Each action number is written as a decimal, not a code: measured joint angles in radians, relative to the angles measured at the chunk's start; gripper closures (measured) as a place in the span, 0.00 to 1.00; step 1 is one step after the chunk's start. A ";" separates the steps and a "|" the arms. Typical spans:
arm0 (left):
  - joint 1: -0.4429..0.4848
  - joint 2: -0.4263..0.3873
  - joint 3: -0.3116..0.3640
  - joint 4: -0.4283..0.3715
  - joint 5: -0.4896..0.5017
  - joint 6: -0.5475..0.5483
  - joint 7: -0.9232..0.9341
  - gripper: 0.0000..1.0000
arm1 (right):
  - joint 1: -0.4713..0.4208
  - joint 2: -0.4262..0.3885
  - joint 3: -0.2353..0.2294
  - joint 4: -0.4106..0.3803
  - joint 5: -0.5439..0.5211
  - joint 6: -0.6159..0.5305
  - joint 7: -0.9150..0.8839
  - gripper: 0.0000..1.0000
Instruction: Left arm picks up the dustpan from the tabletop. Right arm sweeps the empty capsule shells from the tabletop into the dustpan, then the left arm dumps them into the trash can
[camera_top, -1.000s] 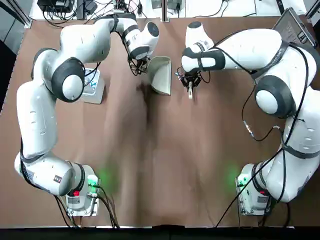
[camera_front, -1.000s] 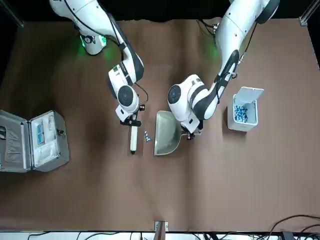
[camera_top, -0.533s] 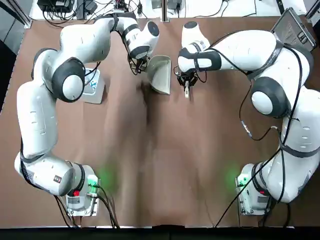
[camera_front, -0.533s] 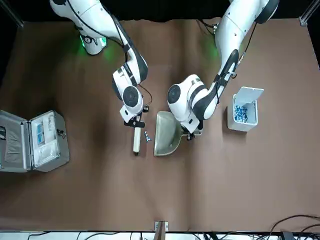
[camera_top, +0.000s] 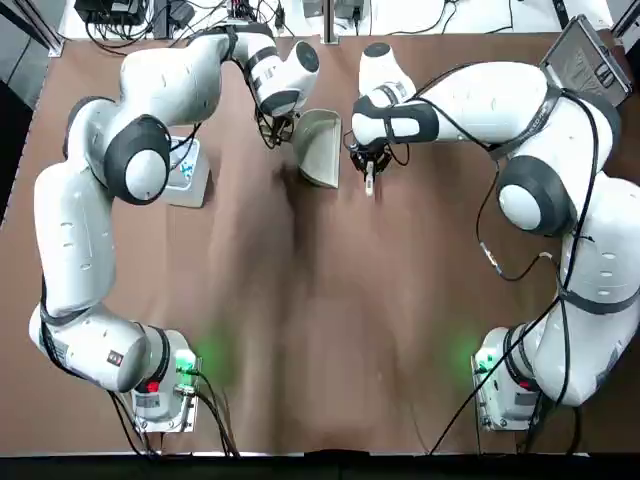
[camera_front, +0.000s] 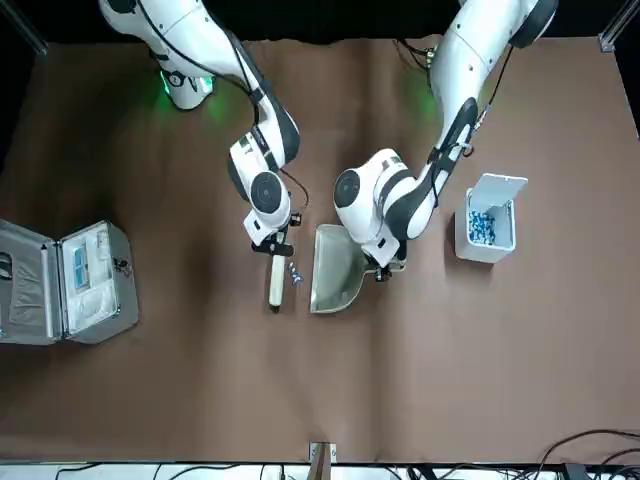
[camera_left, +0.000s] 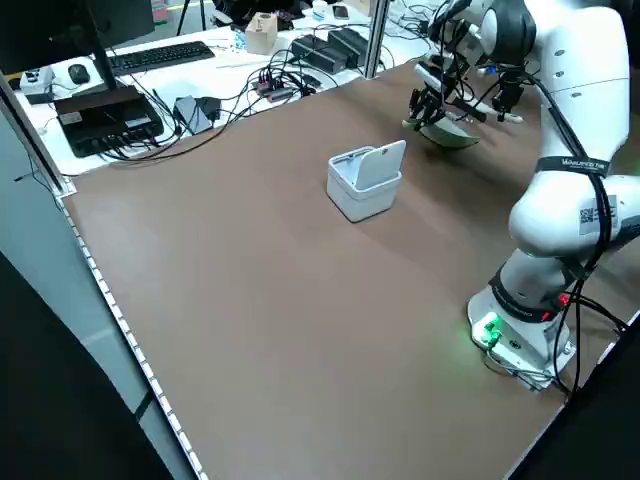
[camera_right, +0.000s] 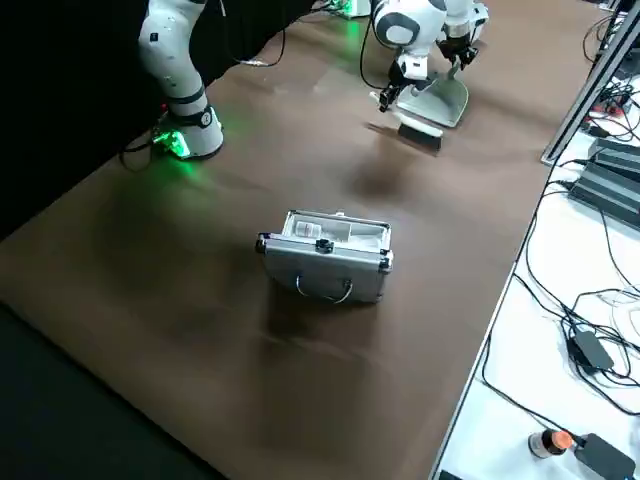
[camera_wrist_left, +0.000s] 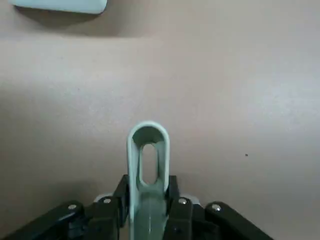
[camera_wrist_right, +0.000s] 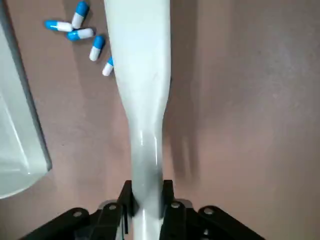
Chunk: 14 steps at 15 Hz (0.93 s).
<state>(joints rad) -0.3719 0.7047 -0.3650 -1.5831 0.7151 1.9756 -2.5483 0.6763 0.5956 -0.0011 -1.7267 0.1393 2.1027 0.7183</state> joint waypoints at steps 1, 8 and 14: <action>0.000 0.000 0.000 0.000 0.001 0.000 0.000 0.67 | 0.006 0.007 0.001 0.011 0.000 0.000 0.014 0.73; -0.003 0.000 0.000 0.001 0.003 -0.001 0.006 0.67 | 0.029 0.033 0.003 0.048 0.001 0.003 0.046 0.73; -0.006 0.001 0.000 0.001 0.004 -0.001 0.007 0.67 | 0.073 0.071 0.006 0.104 0.034 0.003 0.082 0.73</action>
<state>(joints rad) -0.3777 0.7057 -0.3649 -1.5819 0.7191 1.9744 -2.5410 0.7492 0.6670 0.0047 -1.6223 0.1735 2.1055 0.8007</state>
